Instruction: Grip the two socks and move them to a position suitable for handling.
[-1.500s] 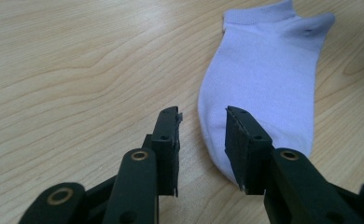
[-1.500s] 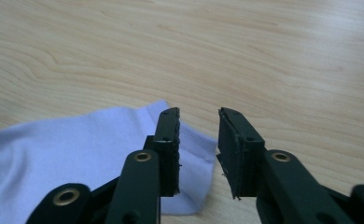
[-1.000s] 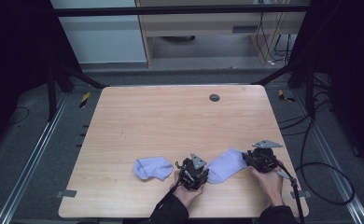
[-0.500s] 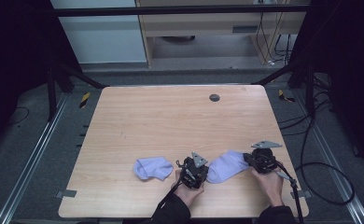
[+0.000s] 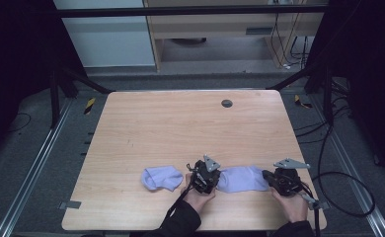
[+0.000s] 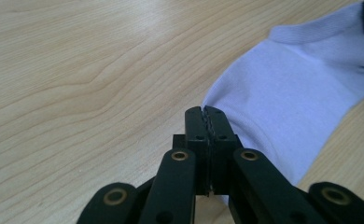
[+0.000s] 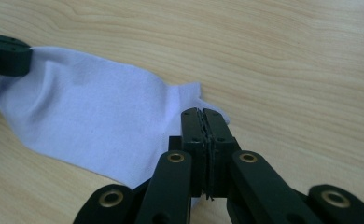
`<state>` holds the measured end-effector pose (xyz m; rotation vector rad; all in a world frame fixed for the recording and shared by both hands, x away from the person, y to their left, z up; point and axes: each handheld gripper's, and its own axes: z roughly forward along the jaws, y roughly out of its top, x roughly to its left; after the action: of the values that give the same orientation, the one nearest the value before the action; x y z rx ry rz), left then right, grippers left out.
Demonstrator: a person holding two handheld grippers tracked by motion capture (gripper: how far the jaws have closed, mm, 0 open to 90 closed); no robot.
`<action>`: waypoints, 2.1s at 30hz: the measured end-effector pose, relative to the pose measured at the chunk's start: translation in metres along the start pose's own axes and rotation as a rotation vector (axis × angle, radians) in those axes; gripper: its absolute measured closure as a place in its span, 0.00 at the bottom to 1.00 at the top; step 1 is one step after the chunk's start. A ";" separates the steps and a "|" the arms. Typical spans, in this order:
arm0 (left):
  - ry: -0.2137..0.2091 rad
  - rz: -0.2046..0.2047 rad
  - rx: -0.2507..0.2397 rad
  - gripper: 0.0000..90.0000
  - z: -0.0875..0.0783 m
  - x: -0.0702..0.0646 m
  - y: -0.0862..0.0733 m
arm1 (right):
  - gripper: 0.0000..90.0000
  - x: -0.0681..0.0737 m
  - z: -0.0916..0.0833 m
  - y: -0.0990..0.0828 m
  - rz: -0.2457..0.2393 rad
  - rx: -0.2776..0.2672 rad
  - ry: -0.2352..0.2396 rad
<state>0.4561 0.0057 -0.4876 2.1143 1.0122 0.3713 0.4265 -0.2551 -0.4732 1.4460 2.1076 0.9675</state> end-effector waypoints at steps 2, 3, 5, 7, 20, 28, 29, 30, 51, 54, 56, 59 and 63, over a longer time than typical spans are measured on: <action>-0.005 0.006 0.014 0.99 0.004 0.001 -0.001 | 0.99 0.000 -0.002 -0.004 -0.003 0.002 -0.002; -0.003 0.007 0.018 0.99 0.006 0.000 -0.001 | 0.98 0.000 -0.004 -0.006 0.008 0.010 -0.002; -0.002 0.011 0.015 0.98 0.007 0.000 -0.001 | 0.98 -0.002 -0.003 -0.009 0.017 0.021 -0.008; -0.014 0.005 0.006 0.91 0.006 0.001 -0.001 | 0.94 -0.003 -0.002 -0.011 0.017 0.032 -0.020; -0.050 0.054 -0.074 0.55 -0.035 0.023 0.013 | 0.73 -0.004 -0.010 -0.006 0.037 -0.088 -0.015; -0.011 0.068 -0.077 0.42 -0.066 0.052 0.016 | 0.65 0.002 -0.016 0.001 0.022 -0.159 -0.005; -0.011 0.062 -0.077 0.41 -0.069 0.055 0.015 | 0.63 0.003 -0.016 0.002 0.022 -0.159 0.000; -0.010 0.060 -0.078 0.40 -0.072 0.060 0.014 | 0.63 0.003 -0.015 0.002 0.018 -0.159 0.003; 0.127 -0.064 -0.132 0.36 -0.148 0.143 -0.035 | 0.42 0.047 -0.002 0.033 -0.131 -0.148 0.108; 0.144 -0.091 -0.133 0.36 -0.153 0.152 -0.045 | 0.41 0.055 0.001 0.038 -0.145 -0.157 0.116; 0.151 -0.098 -0.134 0.36 -0.156 0.156 -0.051 | 0.41 0.060 0.003 0.042 -0.155 -0.160 0.124; 0.167 -0.119 -0.134 0.36 -0.160 0.163 -0.062 | 0.41 0.068 0.006 0.047 -0.169 -0.161 0.137; 0.183 -0.145 -0.127 0.36 -0.164 0.171 -0.074 | 0.41 0.081 0.011 0.055 -0.185 -0.158 0.165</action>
<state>0.4380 0.2493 -0.4407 1.9066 1.2068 0.5496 0.4382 -0.1645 -0.4356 1.1076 2.1789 1.1845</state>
